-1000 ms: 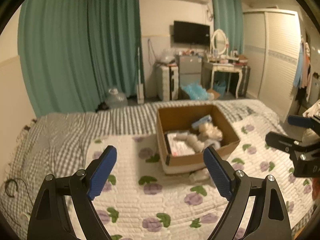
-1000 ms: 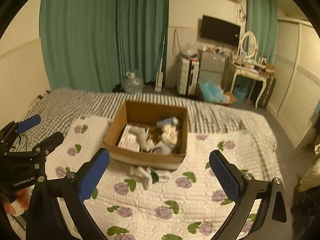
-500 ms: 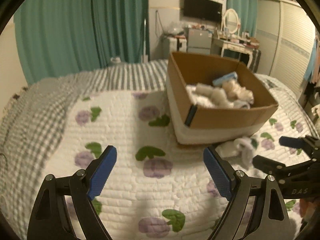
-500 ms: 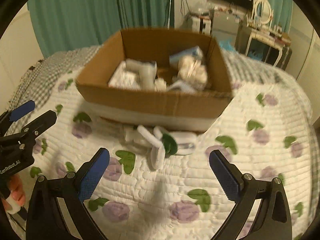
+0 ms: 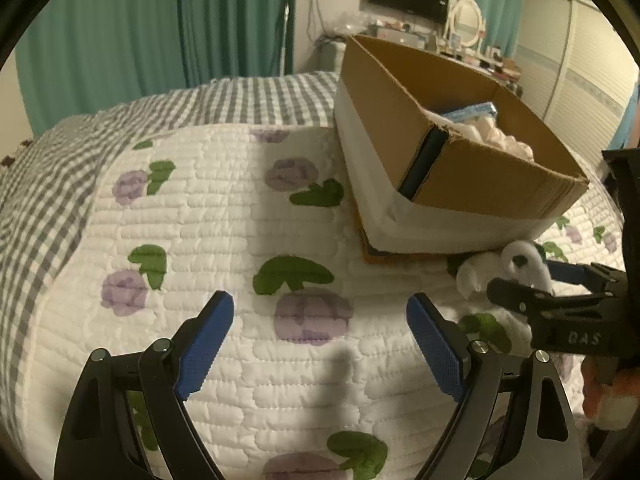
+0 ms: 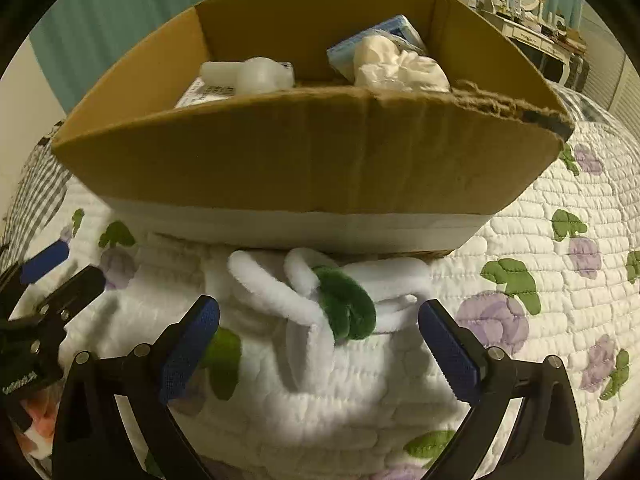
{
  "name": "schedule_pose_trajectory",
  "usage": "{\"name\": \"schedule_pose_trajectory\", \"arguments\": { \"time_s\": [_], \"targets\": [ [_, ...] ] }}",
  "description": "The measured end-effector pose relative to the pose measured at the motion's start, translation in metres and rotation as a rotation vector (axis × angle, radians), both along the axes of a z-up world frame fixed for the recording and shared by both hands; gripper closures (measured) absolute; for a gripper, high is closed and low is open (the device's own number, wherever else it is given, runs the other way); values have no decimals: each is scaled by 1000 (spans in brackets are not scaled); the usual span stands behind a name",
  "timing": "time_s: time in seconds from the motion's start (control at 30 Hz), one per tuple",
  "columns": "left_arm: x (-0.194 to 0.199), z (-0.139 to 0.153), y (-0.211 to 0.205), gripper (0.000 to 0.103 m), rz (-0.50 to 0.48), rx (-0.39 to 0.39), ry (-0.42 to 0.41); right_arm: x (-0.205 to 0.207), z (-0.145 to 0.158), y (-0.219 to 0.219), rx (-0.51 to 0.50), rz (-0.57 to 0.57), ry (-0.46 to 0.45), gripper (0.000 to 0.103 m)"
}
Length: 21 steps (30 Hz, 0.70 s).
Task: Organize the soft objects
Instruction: 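Move both tools back toward the white pipe-cleaner figure beside the box, then grasp the white pipe-cleaner figure with the right tool while the left tool grasps the white plastic bag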
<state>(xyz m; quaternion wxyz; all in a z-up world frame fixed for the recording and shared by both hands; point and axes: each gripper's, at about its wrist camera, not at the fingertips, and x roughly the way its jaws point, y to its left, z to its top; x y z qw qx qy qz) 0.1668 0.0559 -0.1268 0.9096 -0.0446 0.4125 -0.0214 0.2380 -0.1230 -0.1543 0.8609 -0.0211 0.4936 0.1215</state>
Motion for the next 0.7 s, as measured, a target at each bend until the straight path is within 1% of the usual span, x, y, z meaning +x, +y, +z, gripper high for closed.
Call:
{"name": "schedule_pose_trajectory", "arguments": {
  "time_s": [0.07, 0.13, 0.17, 0.2, 0.23, 0.3, 0.37, 0.43, 0.47, 0.63, 0.7],
  "targets": [
    [-1, 0, 0, 14, -2, -2, 2, 2, -2, -3, 6, -7, 7, 11],
    [-1, 0, 0, 14, -4, -2, -1, 0, -1, -6, 17, -8, 8, 22],
    [-2, 0, 0, 14, -8, -1, -3, -1, 0, -9, 19, -4, 6, 26],
    [-3, 1, 0, 14, -11, 0, -3, -3, 1, -10, 20, -1, 5, 33],
    [-3, 1, -1, 14, -14, 2, -3, -6, 3, -11, 17, 2, 2, 43],
    [-5, 3, -3, 14, -19, 8, -2, -9, 6, -15, 12, 7, 2, 58],
    [-8, 6, -5, 14, -27, 6, -2, -13, 11, -20, 21, 11, 3, 66],
    [-11, 10, -9, 14, -35, 7, -6, -17, 16, -25, 17, 4, -7, 71],
    [-13, 13, -12, 14, -43, 8, -10, -20, 19, -29, 17, -1, -11, 71],
    [-17, 29, -32, 14, -80, -6, -30, -34, 44, -52, 50, -41, -46, 72],
    [-15, 34, -45, 14, -98, -13, -33, -34, 53, -62, 53, -64, -61, 72]
  ]
}}
